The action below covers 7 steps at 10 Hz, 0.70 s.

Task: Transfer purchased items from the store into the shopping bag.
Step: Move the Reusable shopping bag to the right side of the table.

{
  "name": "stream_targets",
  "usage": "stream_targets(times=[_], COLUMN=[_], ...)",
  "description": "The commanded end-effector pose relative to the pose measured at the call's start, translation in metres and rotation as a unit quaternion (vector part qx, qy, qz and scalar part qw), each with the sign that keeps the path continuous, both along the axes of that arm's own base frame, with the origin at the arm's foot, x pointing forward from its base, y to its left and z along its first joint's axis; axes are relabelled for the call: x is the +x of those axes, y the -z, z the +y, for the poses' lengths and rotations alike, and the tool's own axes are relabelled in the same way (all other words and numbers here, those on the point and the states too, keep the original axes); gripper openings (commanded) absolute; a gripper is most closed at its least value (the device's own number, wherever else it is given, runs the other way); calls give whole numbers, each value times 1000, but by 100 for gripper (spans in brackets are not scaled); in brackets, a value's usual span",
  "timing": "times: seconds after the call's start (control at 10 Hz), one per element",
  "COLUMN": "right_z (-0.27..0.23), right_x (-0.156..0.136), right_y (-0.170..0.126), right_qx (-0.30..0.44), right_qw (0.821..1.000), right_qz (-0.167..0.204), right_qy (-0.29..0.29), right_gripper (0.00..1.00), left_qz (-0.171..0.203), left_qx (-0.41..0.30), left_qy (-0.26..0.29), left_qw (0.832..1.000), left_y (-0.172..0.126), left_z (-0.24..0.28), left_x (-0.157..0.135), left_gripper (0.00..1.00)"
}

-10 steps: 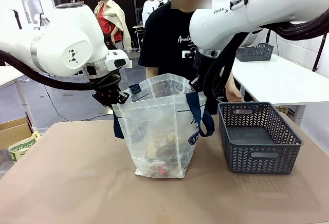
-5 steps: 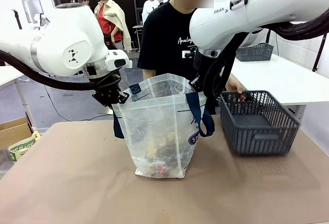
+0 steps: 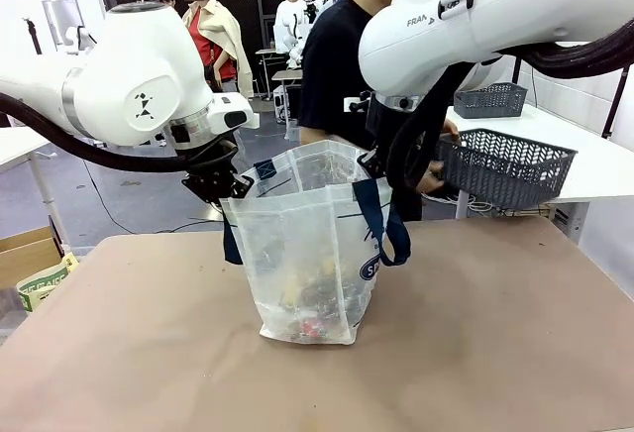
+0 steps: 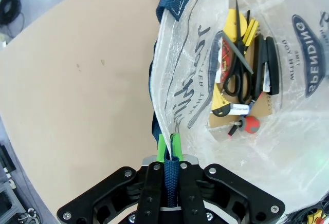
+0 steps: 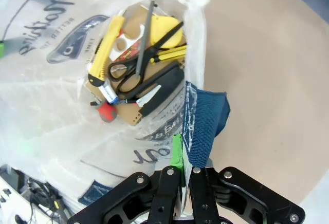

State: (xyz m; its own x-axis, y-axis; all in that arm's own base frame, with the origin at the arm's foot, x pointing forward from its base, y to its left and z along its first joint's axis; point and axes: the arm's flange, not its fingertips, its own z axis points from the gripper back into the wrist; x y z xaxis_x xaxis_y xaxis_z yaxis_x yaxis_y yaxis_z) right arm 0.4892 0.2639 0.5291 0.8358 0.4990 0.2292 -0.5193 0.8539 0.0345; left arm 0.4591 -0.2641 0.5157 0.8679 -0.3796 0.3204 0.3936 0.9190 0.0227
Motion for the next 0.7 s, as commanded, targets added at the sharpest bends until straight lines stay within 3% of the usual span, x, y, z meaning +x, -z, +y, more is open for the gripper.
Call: stream_targets(times=[0.0,0.6], right_z=[21,62], right_x=[0,11], right_y=[-3,-5], right_qx=[4,59], right_qw=[1000,993], right_qz=[-9,28], right_qy=[18,94], right_gripper=[0,0], left_qz=[-5,-10], left_qx=[-25,-66], left_qy=[21,27], left_qw=[999,997], left_y=[-7,-3], left_z=[-13,-37], left_x=[3,10], left_gripper=[0,0])
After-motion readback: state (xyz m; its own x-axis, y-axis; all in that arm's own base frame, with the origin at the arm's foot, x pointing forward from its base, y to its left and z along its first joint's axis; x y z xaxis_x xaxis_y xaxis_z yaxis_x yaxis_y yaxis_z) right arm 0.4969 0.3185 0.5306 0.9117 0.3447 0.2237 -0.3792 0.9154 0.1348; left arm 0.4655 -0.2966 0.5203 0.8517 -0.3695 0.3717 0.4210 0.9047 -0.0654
